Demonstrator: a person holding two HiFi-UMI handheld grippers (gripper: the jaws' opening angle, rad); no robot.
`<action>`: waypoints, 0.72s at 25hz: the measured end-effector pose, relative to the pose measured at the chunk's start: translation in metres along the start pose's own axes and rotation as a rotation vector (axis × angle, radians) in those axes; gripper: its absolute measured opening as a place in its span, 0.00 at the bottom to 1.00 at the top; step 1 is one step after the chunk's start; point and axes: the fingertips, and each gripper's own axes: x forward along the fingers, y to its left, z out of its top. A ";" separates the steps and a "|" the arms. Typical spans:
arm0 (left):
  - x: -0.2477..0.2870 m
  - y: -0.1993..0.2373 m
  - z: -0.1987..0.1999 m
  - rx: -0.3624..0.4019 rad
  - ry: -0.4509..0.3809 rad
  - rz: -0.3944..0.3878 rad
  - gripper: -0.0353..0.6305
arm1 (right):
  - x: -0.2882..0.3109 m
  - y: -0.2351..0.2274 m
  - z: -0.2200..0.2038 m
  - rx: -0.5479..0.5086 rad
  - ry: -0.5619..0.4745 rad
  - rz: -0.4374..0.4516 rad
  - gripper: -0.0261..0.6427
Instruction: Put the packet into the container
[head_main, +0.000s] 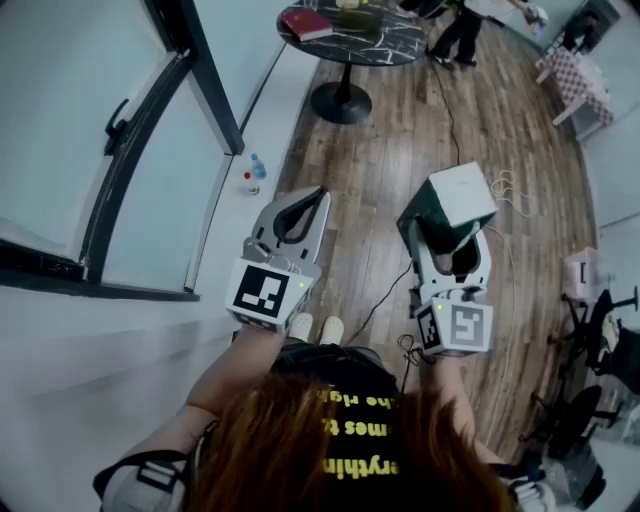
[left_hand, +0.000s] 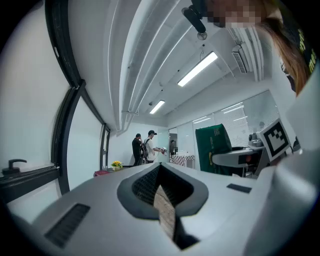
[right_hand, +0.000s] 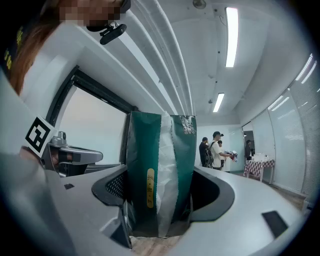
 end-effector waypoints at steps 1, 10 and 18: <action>0.001 0.000 0.000 0.001 0.000 0.001 0.06 | 0.000 -0.002 0.000 0.000 -0.001 -0.001 0.57; 0.020 -0.006 -0.002 0.007 -0.004 0.016 0.05 | 0.008 -0.020 0.001 -0.008 -0.021 0.005 0.57; 0.051 -0.010 -0.004 0.005 -0.012 0.051 0.06 | 0.027 -0.049 0.000 -0.004 -0.042 0.030 0.57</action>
